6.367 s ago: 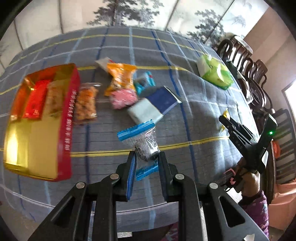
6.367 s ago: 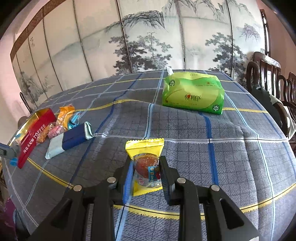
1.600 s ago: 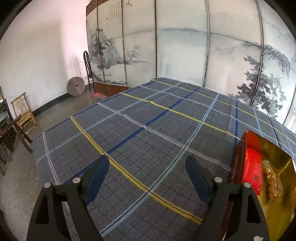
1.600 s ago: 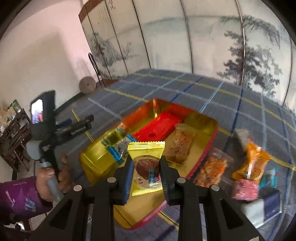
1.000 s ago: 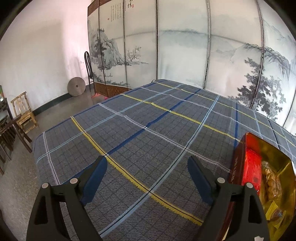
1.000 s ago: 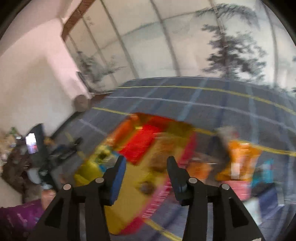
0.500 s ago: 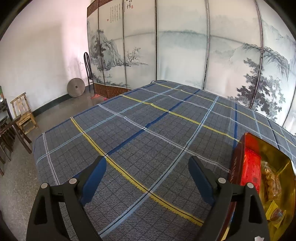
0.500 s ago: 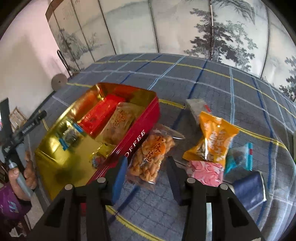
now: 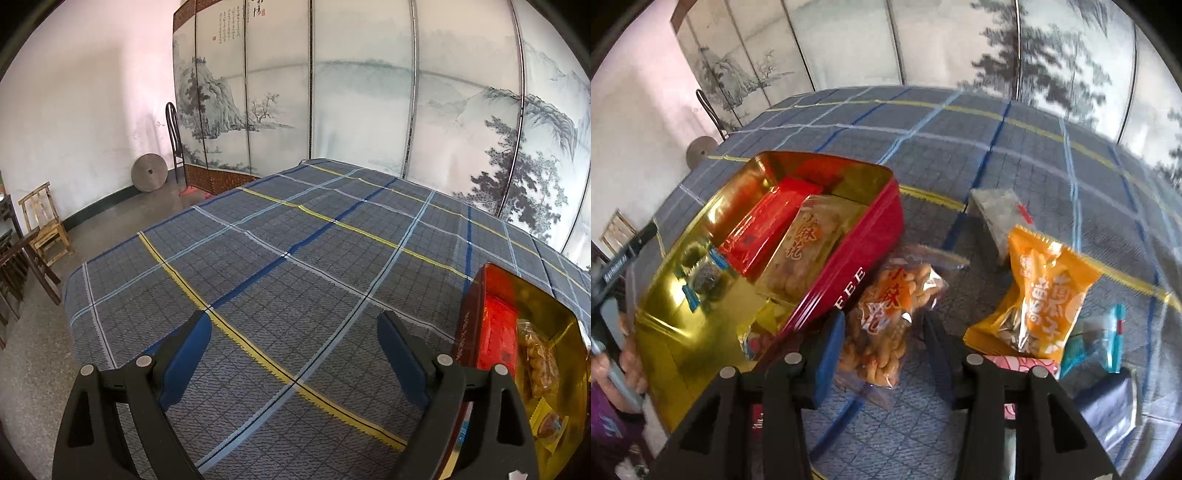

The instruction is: Organize snacks

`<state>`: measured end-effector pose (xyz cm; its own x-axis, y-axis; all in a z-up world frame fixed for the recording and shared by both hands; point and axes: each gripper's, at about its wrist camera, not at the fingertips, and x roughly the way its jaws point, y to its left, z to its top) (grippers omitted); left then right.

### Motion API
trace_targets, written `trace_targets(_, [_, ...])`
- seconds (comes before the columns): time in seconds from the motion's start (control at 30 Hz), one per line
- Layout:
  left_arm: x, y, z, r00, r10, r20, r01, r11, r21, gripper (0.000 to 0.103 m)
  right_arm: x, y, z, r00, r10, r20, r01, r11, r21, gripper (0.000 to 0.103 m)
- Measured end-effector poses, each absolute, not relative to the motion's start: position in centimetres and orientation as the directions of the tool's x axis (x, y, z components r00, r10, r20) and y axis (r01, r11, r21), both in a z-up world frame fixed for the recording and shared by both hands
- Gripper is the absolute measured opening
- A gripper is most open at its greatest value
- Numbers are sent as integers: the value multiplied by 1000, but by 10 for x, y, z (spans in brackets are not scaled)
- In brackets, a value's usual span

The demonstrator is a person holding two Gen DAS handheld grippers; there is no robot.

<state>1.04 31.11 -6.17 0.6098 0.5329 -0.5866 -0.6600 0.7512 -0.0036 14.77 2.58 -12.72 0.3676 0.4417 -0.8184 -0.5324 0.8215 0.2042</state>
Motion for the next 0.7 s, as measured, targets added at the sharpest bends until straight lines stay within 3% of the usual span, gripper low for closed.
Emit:
trace_targets(0.13, [10, 312, -61, 611, 532, -586, -660, 751, -6, 91, 148, 30, -124, 369, 412, -833, -553, 818, 159, 46])
trace_targets(0.4, [10, 313, -62, 609, 528, -592, -660, 752, -9, 91, 130, 18, -123, 351, 431, -831, -608, 780, 147, 35])
trace_targets(0.7, [10, 312, -63, 608, 535, -586, -660, 751, 0, 91, 75, -45, -123, 328, 391, -860, -588, 797, 139, 36])
